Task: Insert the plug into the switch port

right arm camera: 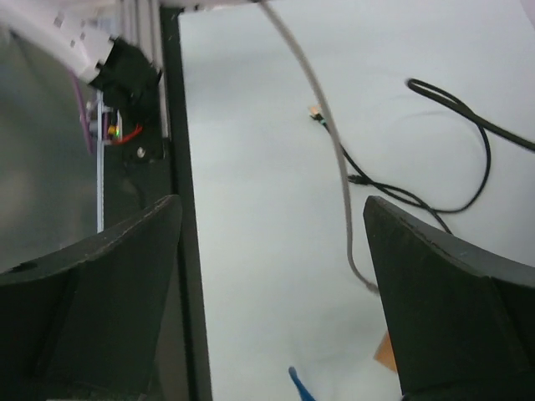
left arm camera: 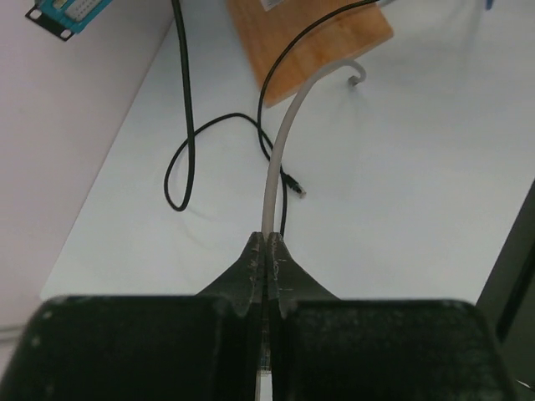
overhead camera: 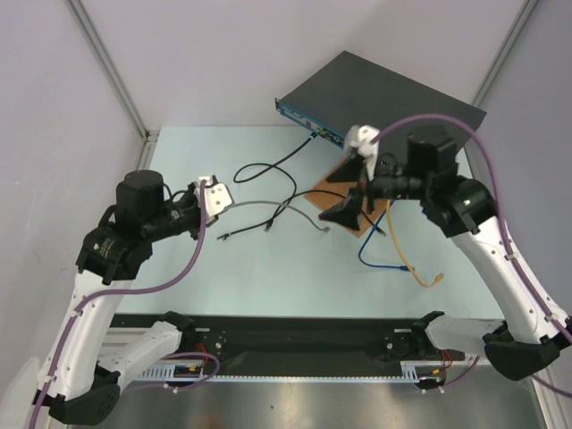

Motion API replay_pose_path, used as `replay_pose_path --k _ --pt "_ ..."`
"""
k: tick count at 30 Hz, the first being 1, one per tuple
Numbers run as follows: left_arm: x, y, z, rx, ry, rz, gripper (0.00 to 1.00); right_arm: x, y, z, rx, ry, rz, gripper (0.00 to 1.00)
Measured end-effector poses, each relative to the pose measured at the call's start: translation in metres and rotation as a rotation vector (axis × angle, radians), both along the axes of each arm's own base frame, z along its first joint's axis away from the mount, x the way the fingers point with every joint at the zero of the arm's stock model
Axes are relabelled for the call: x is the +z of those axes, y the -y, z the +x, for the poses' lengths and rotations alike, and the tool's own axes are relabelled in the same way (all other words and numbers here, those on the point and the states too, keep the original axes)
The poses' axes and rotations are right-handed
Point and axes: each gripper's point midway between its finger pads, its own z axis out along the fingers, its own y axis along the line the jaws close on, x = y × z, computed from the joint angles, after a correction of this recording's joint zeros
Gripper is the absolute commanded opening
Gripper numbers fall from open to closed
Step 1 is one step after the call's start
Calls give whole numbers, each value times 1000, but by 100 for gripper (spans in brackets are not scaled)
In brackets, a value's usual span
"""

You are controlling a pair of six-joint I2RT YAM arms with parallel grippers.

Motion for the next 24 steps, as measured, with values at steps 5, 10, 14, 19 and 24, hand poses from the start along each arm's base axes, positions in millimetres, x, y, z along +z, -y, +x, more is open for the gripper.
replay_pose_path --k 5,10,14,19,24 --pt "2 10 -11 -106 5 11 0 -20 -45 -32 169 101 -86 88" --pt "14 15 -20 -187 94 19 1 -44 -72 -21 203 49 -116 84" --pt "16 18 -22 -211 114 25 12 -68 -92 -18 231 9 -145 84" --pt "-19 14 -16 -206 14 105 57 -107 -89 -20 217 -86 -203 89" --pt "-94 18 -14 -207 -210 211 61 -116 -49 19 36 -229 -185 92"
